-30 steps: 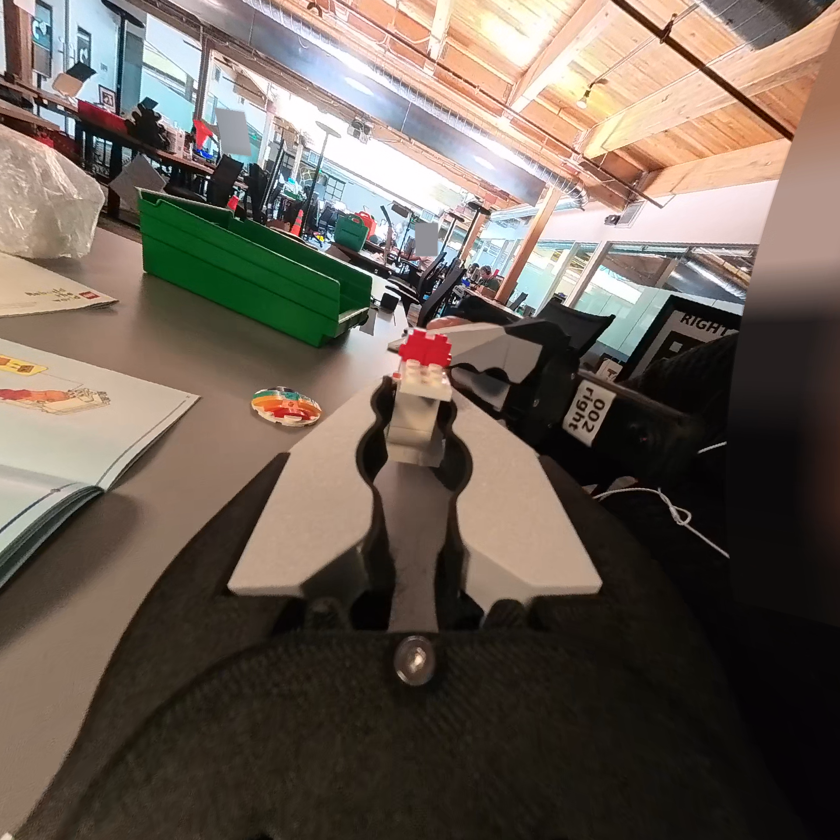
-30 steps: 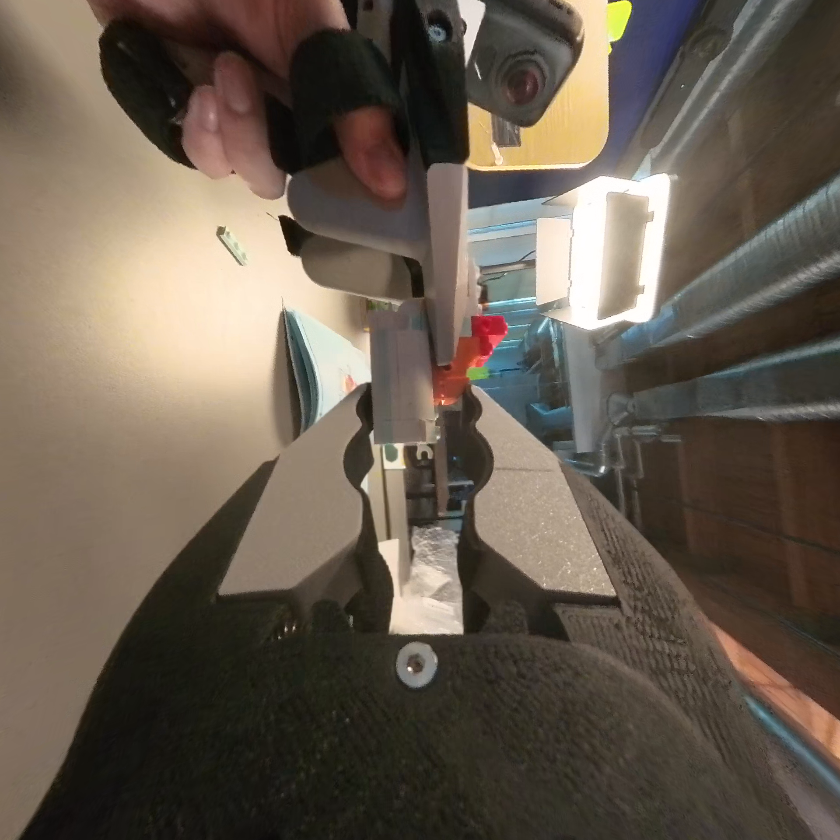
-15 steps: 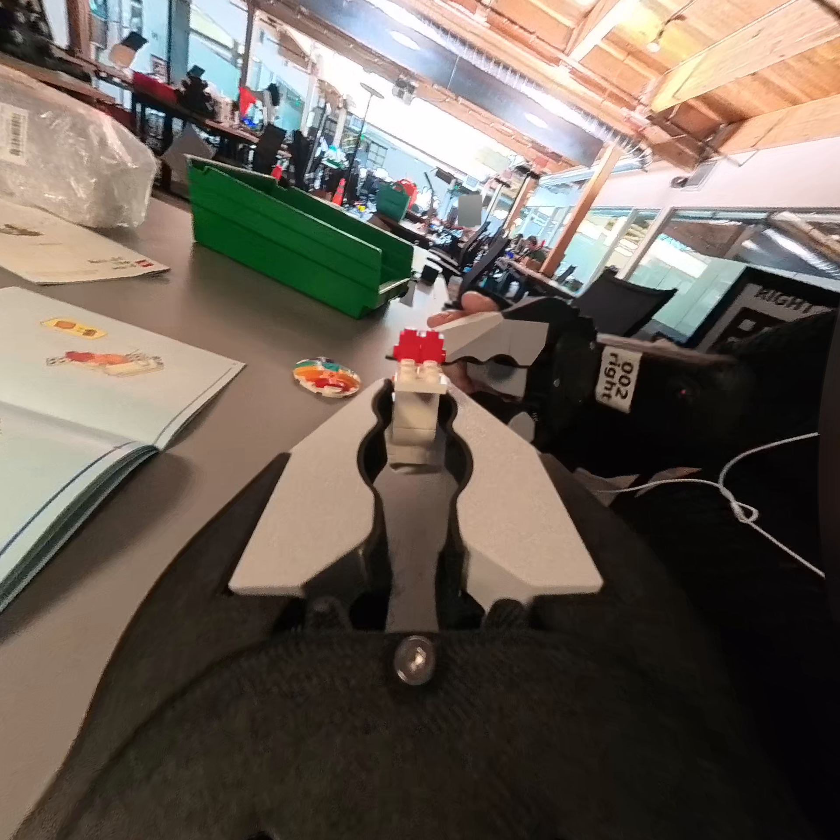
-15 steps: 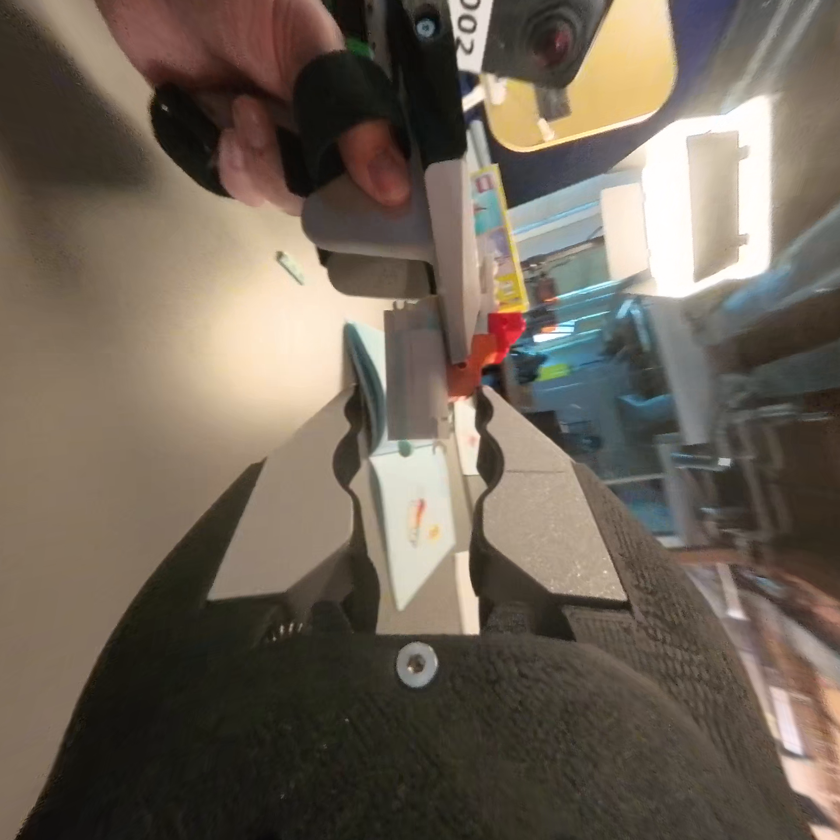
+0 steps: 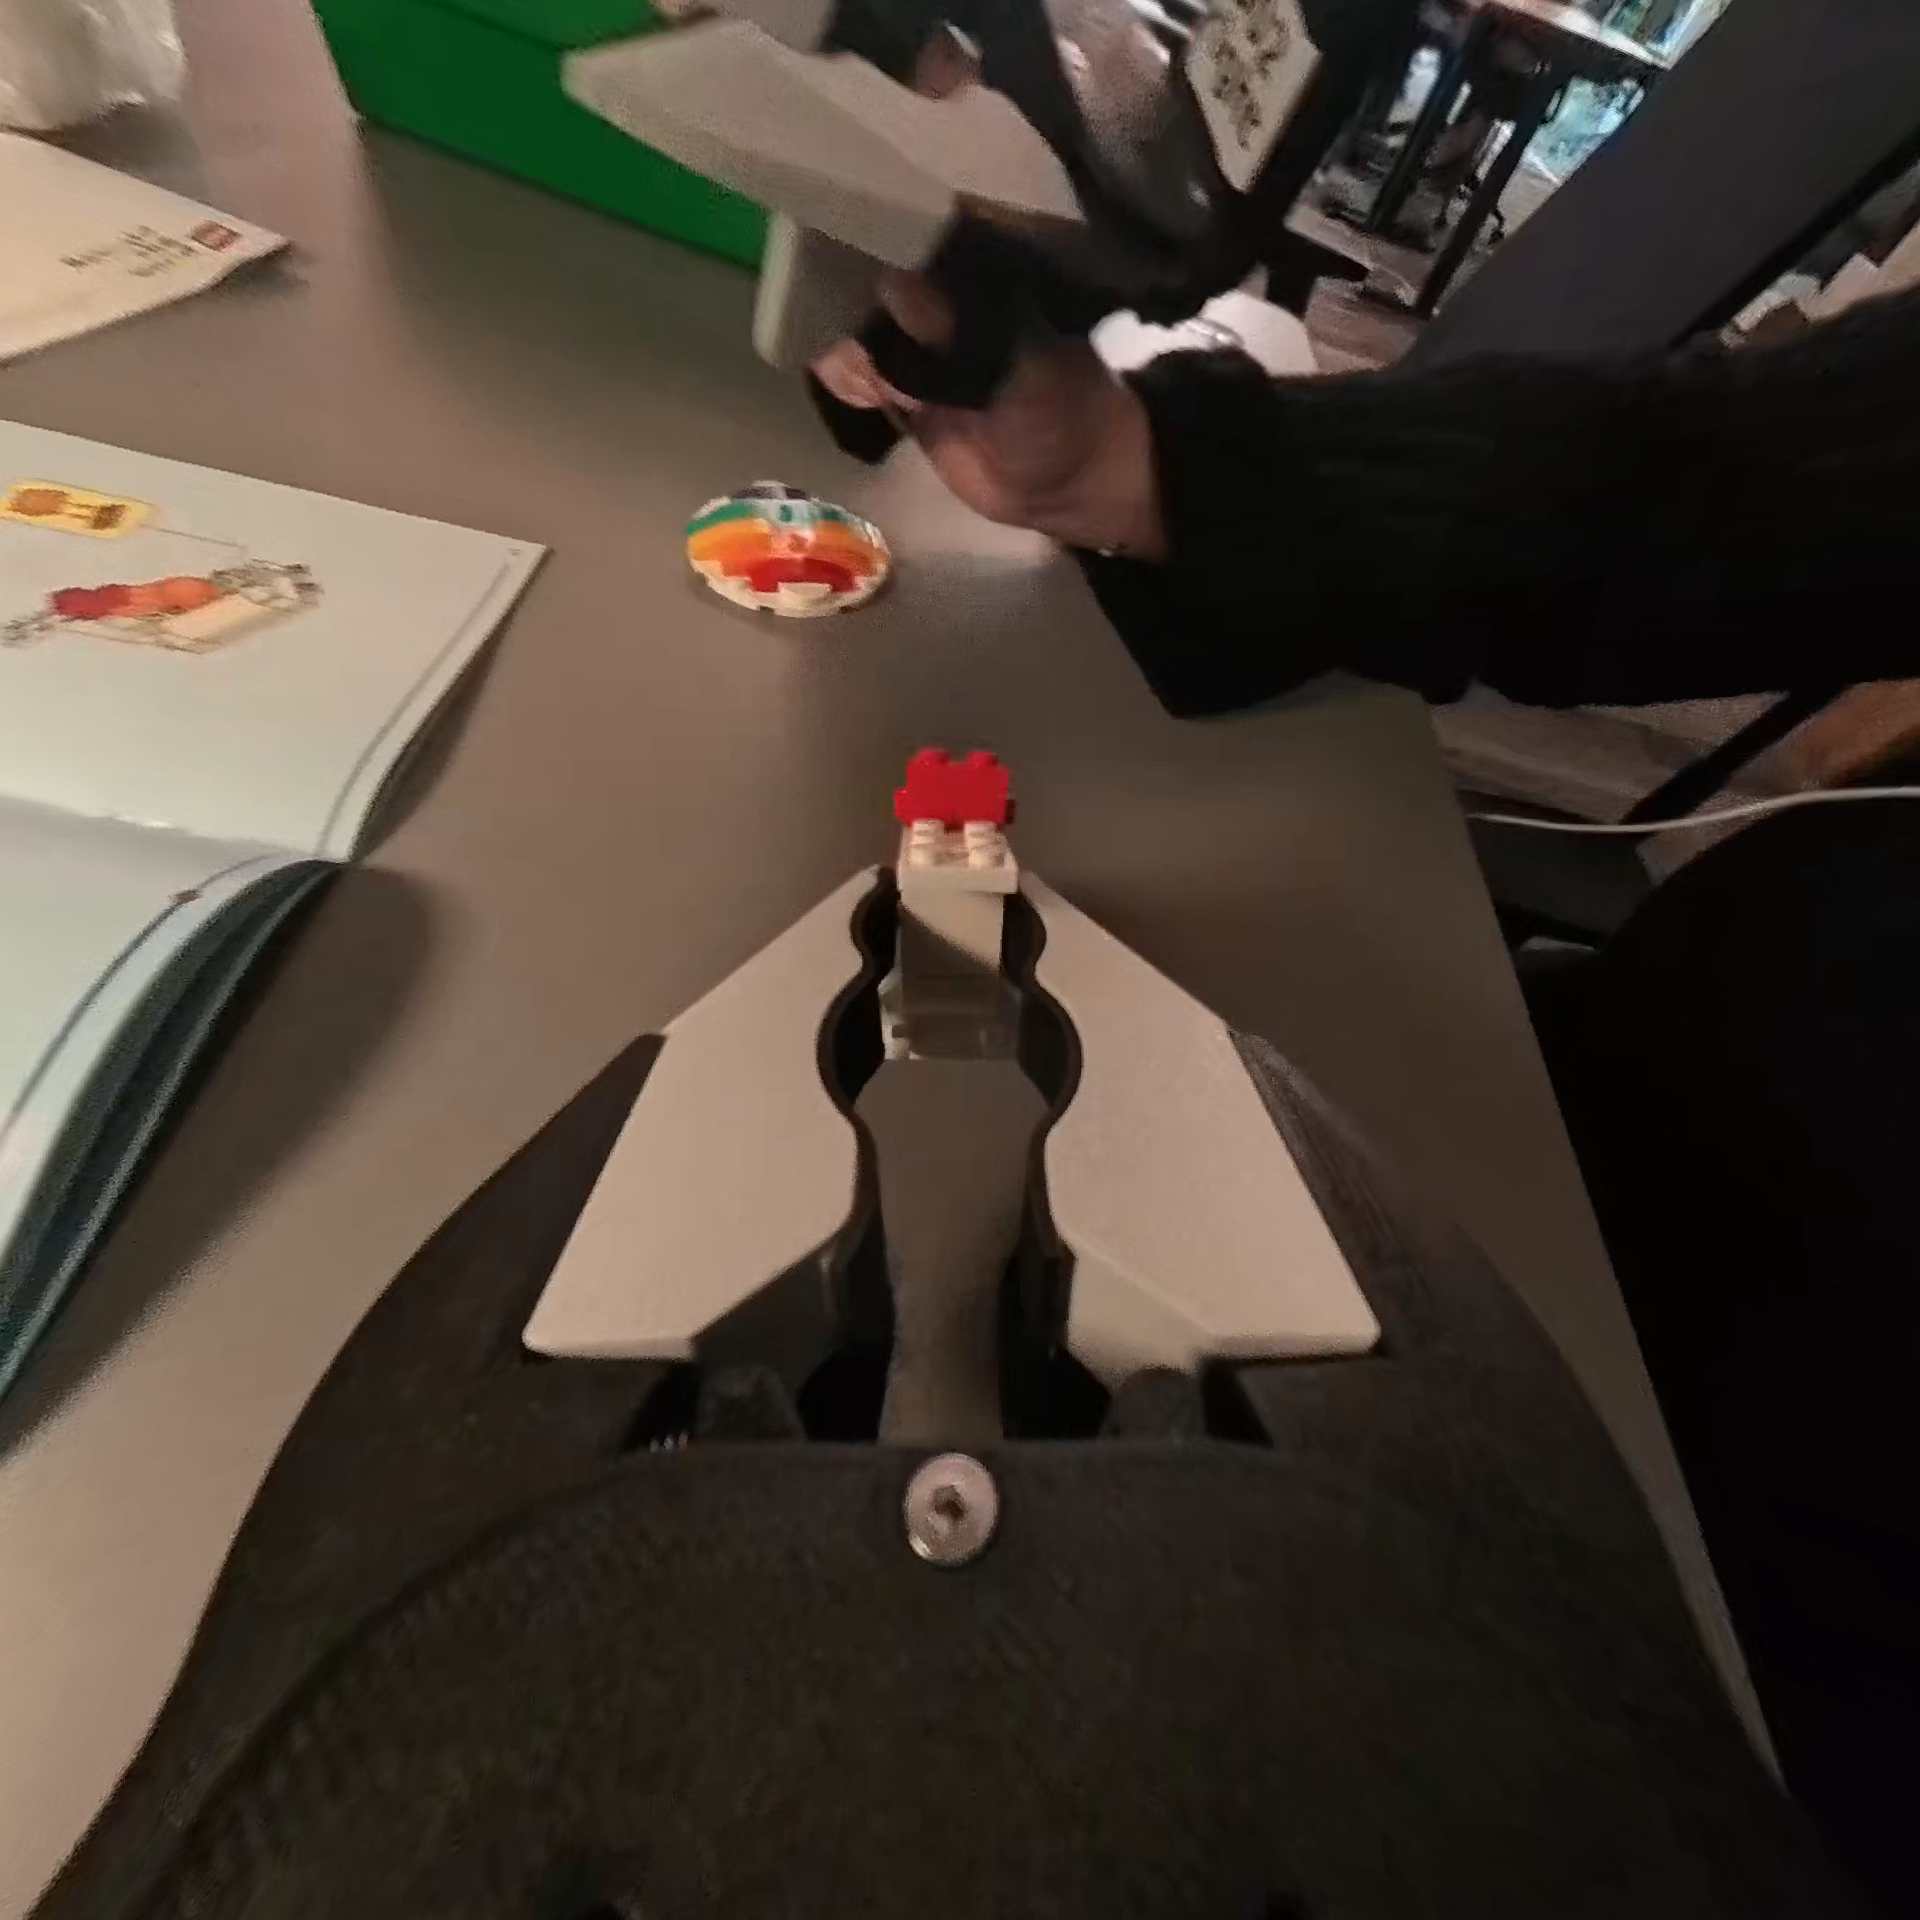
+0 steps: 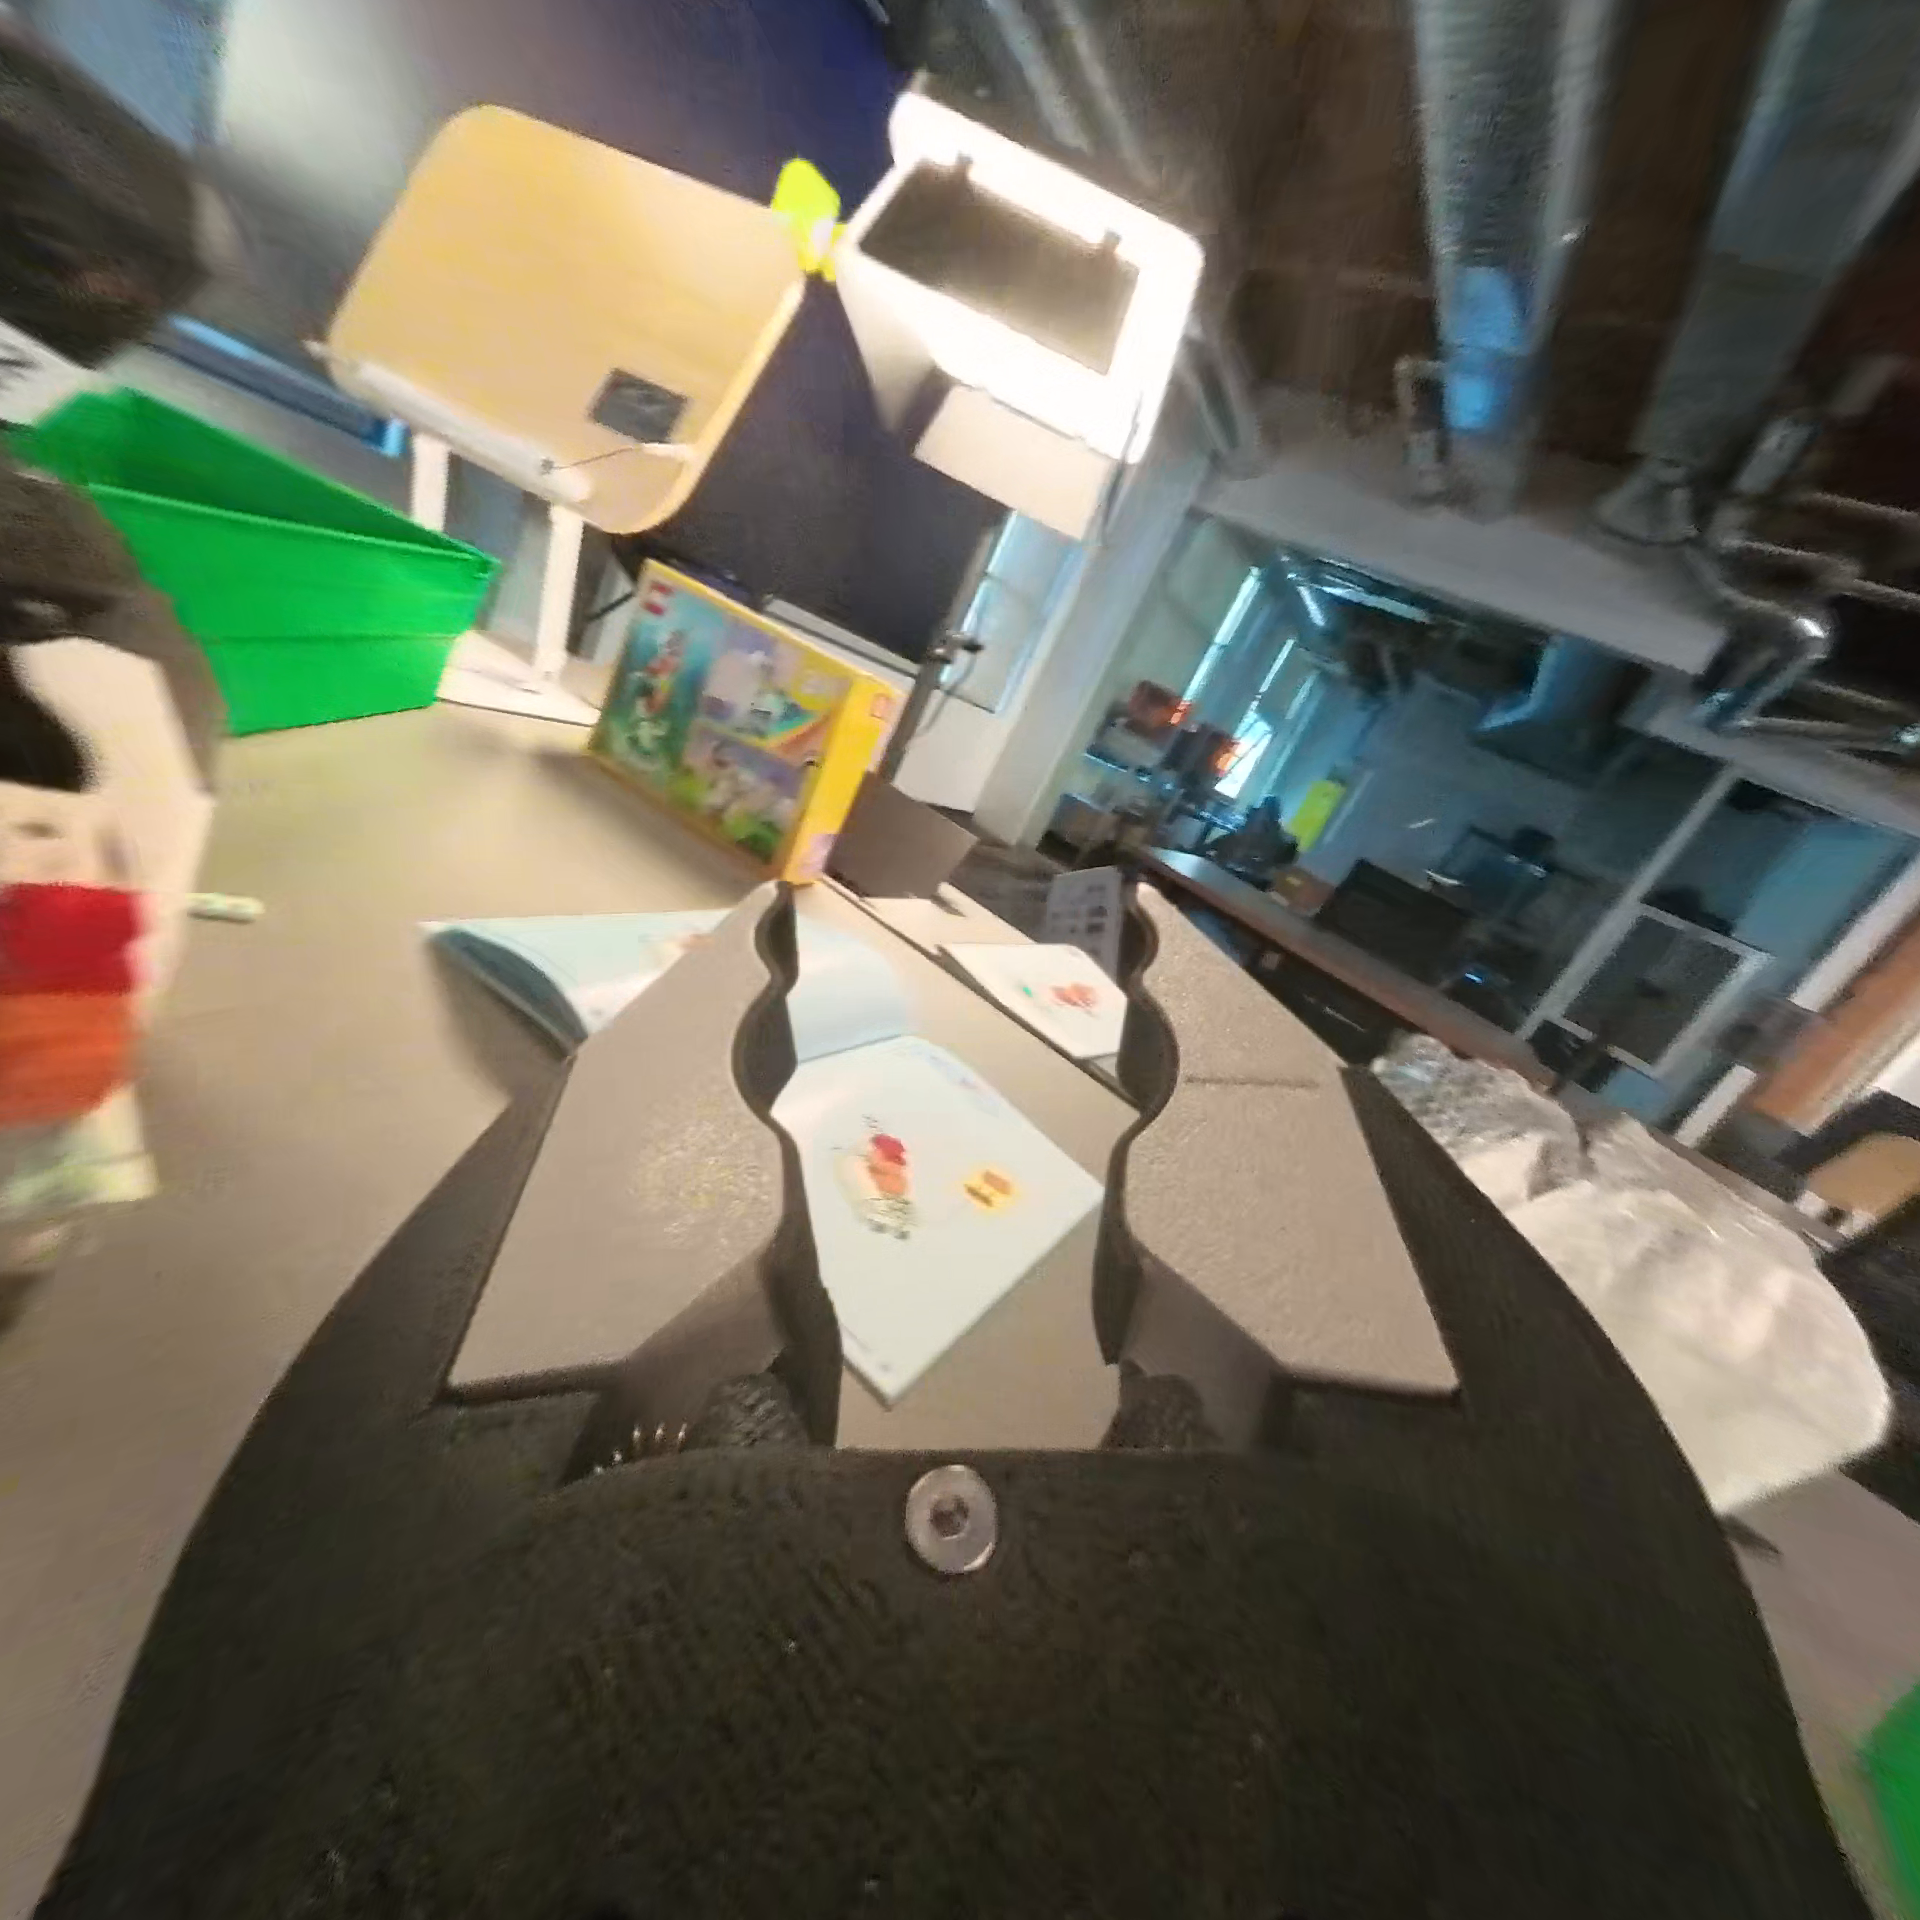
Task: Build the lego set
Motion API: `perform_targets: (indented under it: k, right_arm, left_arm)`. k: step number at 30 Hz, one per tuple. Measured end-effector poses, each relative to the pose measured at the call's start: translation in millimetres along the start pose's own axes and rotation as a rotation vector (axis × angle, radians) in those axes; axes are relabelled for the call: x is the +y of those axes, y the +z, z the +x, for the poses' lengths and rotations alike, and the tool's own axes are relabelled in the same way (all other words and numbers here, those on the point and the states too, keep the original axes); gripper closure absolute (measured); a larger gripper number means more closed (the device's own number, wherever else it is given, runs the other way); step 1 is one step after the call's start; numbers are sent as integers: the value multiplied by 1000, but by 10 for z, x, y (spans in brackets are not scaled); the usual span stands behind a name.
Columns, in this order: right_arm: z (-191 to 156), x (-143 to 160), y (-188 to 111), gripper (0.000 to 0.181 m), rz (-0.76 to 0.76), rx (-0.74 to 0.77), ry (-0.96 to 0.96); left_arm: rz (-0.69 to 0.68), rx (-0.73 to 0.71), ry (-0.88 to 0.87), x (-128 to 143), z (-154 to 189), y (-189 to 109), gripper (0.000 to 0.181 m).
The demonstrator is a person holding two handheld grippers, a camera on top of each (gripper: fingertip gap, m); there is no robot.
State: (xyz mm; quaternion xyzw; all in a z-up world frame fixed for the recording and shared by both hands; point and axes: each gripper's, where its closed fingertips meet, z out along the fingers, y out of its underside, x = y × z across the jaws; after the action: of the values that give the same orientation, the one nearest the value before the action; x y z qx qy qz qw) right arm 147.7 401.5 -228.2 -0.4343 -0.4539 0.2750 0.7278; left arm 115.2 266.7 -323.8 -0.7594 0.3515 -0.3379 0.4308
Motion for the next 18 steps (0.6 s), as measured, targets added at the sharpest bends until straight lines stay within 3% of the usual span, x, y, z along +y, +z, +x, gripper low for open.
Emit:
perform_targets:
  k: [8,18]
  right_arm:
    - [306,301,188,130,-40,35,-57]
    - [430,352,171,133,-26,33,134]
  left_arm:
    - [-89,25,83,114,124,119,162]
    - [-108,31,105,190,42,-10,162]
